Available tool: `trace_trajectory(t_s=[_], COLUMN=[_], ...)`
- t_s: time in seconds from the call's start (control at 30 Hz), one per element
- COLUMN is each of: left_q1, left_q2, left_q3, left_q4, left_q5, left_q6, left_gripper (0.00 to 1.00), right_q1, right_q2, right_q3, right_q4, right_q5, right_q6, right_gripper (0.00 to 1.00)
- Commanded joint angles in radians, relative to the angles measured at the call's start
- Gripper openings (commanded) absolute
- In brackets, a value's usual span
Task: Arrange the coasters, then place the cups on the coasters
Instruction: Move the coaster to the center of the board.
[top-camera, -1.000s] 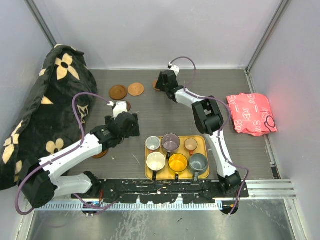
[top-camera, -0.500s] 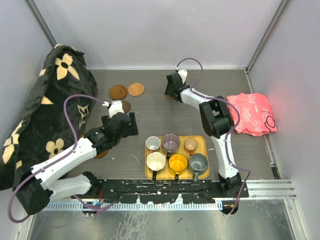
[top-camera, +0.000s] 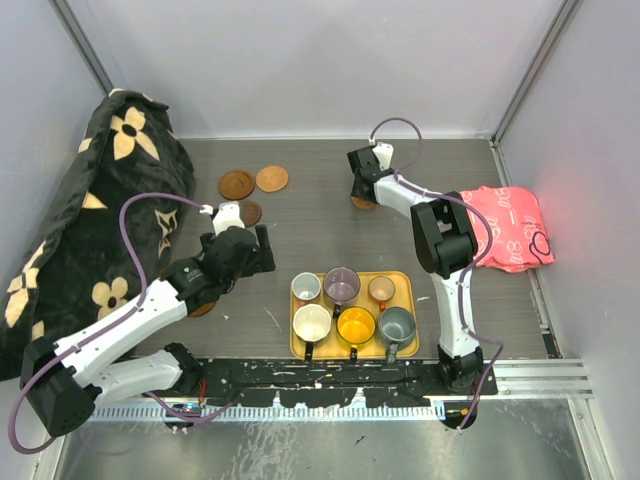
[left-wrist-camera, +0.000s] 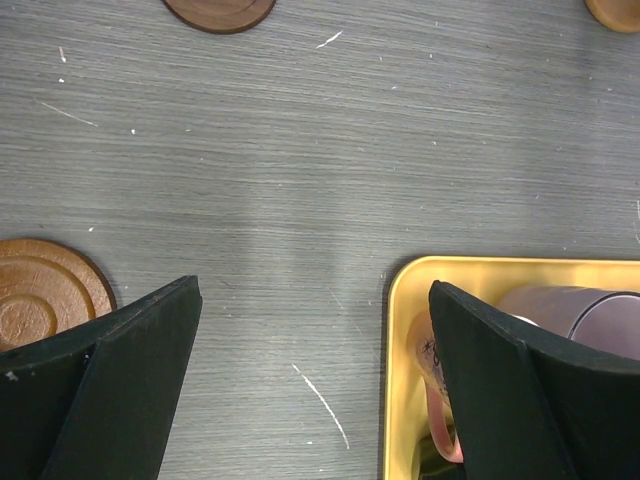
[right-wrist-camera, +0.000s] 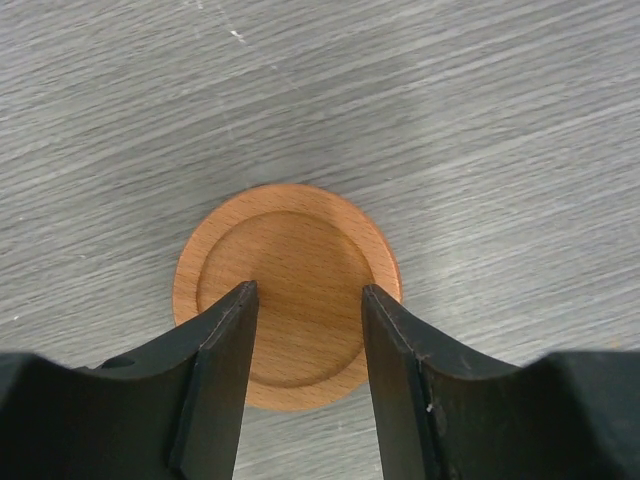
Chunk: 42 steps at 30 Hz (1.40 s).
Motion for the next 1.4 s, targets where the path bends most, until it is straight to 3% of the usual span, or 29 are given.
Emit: trace_trajectory(t_s=[0.0,0.7,1.13,1.37], left_q1=[0.0,0.0,0.0,0.001], left_q2=[-0.042,-0.025,-0.027,-0.036], left_q3=[0.006,0.006,-0.001,-0.005], left_q4=[-0.004,-0.004,0.01,0.005], left_q5=[-0.001,-0.004,-0.008,-0.002], left_q6=[-0.011,-0.017,-0.018,-0.018], left_gripper=[0.98,0.98,0.98,0.98], right_q1=[-0.032,-0.087,-0.045,-0.037], right_q2=[-0.06,0.082,-0.069,-0.039], right_q3=[-0.028,0.196,0.044,0.033], right_q4=[-0.034,-0.091,-0.028,-0.024], right_q5=[0.014,-0.041,-0.011,-0.058], right_q6=[0.0,-0.065,-0.074,-0.06], right_gripper=[0.51,0.49,0.48,0.46])
